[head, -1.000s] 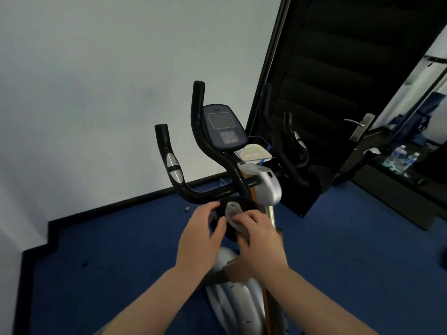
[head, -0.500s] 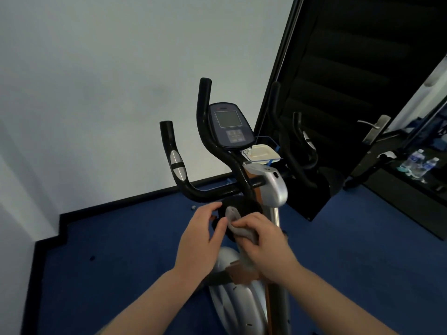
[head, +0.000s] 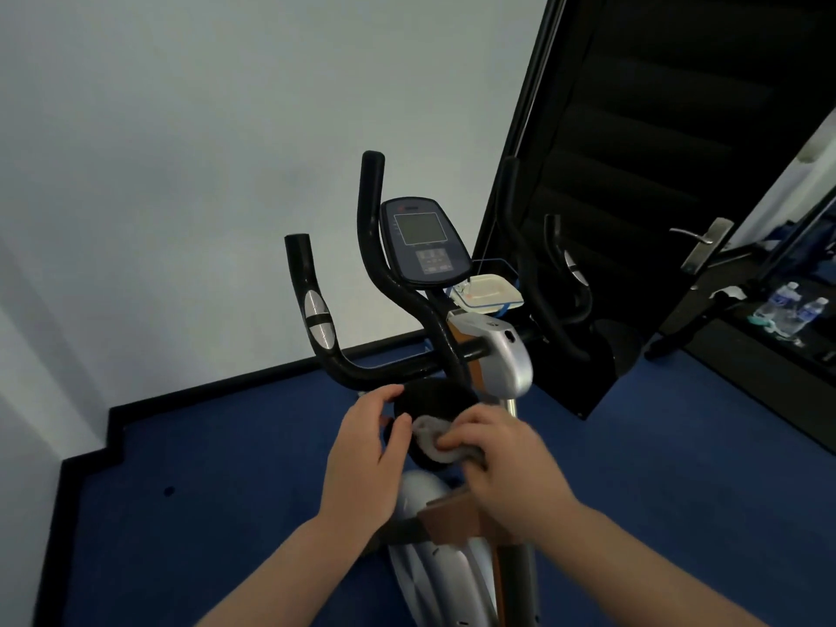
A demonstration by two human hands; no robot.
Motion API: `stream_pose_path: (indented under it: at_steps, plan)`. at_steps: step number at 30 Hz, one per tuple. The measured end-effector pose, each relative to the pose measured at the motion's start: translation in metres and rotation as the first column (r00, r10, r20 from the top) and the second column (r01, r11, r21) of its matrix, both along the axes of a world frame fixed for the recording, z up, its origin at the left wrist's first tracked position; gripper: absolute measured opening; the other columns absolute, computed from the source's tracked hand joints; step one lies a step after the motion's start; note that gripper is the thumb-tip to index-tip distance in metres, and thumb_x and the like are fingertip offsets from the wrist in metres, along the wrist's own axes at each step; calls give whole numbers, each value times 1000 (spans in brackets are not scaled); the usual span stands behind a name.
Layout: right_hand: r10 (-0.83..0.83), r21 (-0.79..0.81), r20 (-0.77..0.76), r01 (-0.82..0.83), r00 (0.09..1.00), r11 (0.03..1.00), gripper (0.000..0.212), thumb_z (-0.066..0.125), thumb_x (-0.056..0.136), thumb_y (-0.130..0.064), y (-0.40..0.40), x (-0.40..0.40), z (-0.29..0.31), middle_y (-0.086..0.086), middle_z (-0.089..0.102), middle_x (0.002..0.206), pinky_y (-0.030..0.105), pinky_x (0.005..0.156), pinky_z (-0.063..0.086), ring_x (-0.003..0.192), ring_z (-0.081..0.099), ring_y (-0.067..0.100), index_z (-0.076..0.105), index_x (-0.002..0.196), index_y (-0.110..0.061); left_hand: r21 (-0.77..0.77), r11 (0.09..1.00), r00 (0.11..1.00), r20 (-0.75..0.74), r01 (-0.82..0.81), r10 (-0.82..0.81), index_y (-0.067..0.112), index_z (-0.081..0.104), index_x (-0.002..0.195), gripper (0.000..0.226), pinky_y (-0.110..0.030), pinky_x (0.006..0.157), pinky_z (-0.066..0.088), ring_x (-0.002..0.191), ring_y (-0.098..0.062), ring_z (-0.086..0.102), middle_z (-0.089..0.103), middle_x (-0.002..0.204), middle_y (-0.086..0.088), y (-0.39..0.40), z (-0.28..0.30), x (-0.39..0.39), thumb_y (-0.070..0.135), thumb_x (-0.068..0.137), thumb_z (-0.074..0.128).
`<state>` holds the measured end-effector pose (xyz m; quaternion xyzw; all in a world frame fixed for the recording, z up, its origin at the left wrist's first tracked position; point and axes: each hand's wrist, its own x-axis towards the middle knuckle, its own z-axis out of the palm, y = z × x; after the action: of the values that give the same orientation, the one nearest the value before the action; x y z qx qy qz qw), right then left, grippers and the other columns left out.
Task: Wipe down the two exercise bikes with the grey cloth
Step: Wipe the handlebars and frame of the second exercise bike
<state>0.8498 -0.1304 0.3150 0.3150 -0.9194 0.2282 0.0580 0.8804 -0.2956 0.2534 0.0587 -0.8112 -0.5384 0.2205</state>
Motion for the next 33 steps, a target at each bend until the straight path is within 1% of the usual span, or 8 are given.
stream_pose_path:
  at_steps: [5,10,15,18,22,28,30,33]
  plan:
    - [123,170,-373,-63,920,984,34,75,63,4,-21,-25,12,2,69,99,31,71,55,91,62,23,73,93,-11,-41,999,1000,24,1,0,32,54,118,27,-37,84,50,94,-6,56,60,102,14,5,11,-17,29,93,46]
    - [67,158,-326,-15,943,987,46,76,53,6,-8,-12,-14,-2,68,98,24,72,52,87,60,20,73,94,-15,-51,998,997,72,43,-39,31,50,123,31,-33,77,51,88,-9,58,61,100,8,1,8,-17,27,93,45]
    - [-102,-74,-46,99,994,992,40,61,71,7,1,-4,-10,-7,63,100,17,78,43,96,55,15,74,97,-19,-61,995,992,110,73,-66,33,45,131,37,-25,78,49,97,-4,56,59,108,10,-1,5,-13,31,94,43]
    - [-194,-224,-104,167,975,960,37,62,75,8,-17,-16,5,-3,63,105,16,86,40,102,54,14,73,103,-14,-85,995,994,104,50,-41,35,44,132,38,-24,78,48,99,-1,52,58,107,12,2,5,-12,32,94,42]
    - [-265,-115,-196,247,944,962,40,64,76,5,-41,9,-23,2,60,108,22,73,49,99,54,20,68,111,-14,-57,996,994,92,62,-56,34,44,130,36,-27,80,48,99,-4,52,58,107,9,1,4,-11,31,94,43]
    - [-331,-350,302,427,894,834,35,63,82,-2,-35,25,-27,-11,60,99,5,79,43,91,57,-4,71,105,-26,-64,996,993,101,66,-59,36,42,132,38,-21,71,43,93,-4,52,54,102,7,2,2,-11,36,94,41]
    - [-267,-458,478,497,837,737,33,68,79,-6,-21,22,-12,-11,69,91,10,73,49,88,63,-2,74,93,-35,-60,994,993,82,91,-86,35,43,131,37,-22,76,45,99,-2,51,55,108,11,-2,3,-10,33,94,43]
    - [-273,-641,553,612,787,463,32,70,77,-7,0,9,8,-6,74,89,30,72,59,84,70,11,75,89,-36,-51,995,996,45,84,-82,33,48,126,34,-19,74,46,97,3,51,52,107,18,-4,6,-13,27,92,49]
